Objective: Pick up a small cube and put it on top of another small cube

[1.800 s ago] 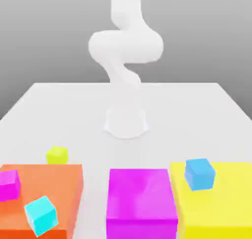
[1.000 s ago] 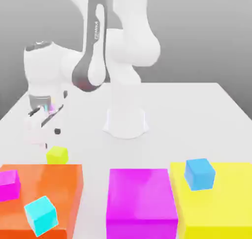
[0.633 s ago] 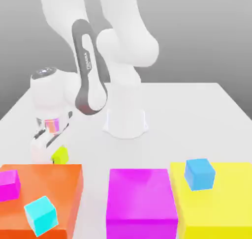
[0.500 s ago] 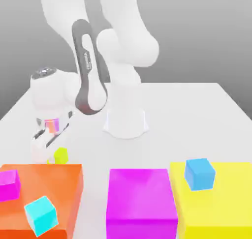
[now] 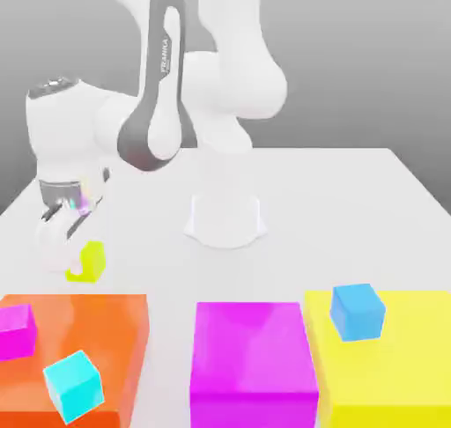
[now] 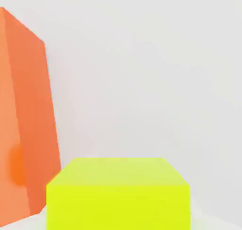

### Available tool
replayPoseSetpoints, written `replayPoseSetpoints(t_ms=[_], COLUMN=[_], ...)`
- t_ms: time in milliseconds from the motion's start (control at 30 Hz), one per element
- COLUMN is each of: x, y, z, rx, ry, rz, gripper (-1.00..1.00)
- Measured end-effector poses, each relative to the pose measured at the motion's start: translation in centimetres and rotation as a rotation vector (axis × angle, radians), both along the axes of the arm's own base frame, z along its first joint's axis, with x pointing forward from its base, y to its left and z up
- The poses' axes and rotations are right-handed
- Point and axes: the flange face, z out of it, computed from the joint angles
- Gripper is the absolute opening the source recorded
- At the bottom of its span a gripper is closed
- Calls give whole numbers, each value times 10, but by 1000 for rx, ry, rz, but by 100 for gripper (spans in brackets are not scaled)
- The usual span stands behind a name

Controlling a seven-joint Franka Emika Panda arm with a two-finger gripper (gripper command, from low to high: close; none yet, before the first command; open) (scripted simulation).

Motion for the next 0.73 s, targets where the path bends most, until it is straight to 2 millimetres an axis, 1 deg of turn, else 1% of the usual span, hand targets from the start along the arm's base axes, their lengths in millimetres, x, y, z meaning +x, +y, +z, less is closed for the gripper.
replayPoseSetpoints(t_ms=[100,200,333,467,500,533,600,633,733], x=[43,85,141,191,199,203,206,206,206], y=[2,8,27,53,56,57,58,58,58], z=[16,34,61,89,87,77,47,38,38], rx=[1,1,0,-3,-4,-4,-5,-5,-5], ry=[-1,-2,-2,0,1,1,2,2,2], rz=[126,251,425,591,615,626,633,635,635], gripper=[-100,-100,-100,-100,-100,-100,-100,100,100])
